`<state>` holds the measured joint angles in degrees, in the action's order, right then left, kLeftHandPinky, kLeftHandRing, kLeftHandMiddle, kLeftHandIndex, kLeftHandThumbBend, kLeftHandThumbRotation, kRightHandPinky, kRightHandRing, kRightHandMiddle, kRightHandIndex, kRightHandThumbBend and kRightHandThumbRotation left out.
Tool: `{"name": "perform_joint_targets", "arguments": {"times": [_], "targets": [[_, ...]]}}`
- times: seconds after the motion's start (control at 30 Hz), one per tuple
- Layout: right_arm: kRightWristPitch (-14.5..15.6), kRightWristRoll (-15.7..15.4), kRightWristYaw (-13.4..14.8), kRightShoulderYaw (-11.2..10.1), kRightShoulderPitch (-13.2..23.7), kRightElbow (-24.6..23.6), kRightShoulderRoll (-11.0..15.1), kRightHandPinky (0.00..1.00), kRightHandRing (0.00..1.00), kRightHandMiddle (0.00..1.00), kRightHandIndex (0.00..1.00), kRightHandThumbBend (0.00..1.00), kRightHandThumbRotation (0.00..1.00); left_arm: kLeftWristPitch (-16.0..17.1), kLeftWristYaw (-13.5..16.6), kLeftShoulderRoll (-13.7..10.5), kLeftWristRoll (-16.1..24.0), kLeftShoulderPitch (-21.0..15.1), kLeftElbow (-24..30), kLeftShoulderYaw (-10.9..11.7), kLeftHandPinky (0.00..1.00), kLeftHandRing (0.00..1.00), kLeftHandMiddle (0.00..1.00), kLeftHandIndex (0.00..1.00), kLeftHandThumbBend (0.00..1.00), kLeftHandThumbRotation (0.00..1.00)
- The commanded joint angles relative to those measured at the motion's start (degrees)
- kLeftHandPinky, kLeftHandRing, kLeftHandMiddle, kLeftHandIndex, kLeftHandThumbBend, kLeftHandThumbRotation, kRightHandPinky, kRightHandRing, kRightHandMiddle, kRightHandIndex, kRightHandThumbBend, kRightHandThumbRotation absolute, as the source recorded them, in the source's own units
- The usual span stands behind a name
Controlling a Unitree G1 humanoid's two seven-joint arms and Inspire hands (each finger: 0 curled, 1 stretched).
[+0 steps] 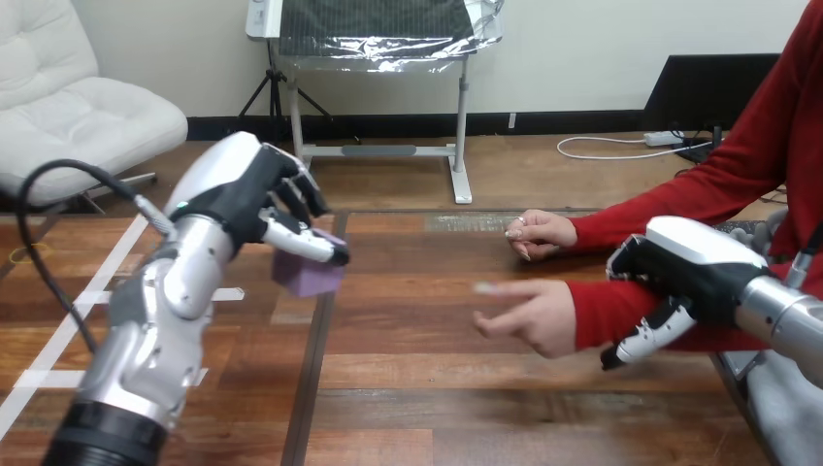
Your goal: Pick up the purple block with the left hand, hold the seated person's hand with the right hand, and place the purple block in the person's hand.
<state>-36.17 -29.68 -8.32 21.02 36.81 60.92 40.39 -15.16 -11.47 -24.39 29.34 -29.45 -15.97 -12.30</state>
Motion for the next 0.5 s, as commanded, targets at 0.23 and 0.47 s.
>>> {"name": "perform_joint_targets", "arguments": {"times": [0.23,0.47], "targets": [[-1.37,2.55,-0.39,-2.50,1.27,-6.49,-1.86,0.23,0.25,0.29,0.31,0.89,0.20,1.85,1.52,2.91,-0.92,-6.83,-1.55,0.14,0.34,0.39,0.45,0.43,0.81,0.00],[0.00,3.03,-1.70,-2.80,1.00,-8.77,-2.37,0.25,0.27,0.31,0.32,0.89,0.21,2.23,1.62,4.52,-0.97,-7.94,-2.67,-0.16,0.34,0.40,0.45,0.43,0.81,0.00]]}}
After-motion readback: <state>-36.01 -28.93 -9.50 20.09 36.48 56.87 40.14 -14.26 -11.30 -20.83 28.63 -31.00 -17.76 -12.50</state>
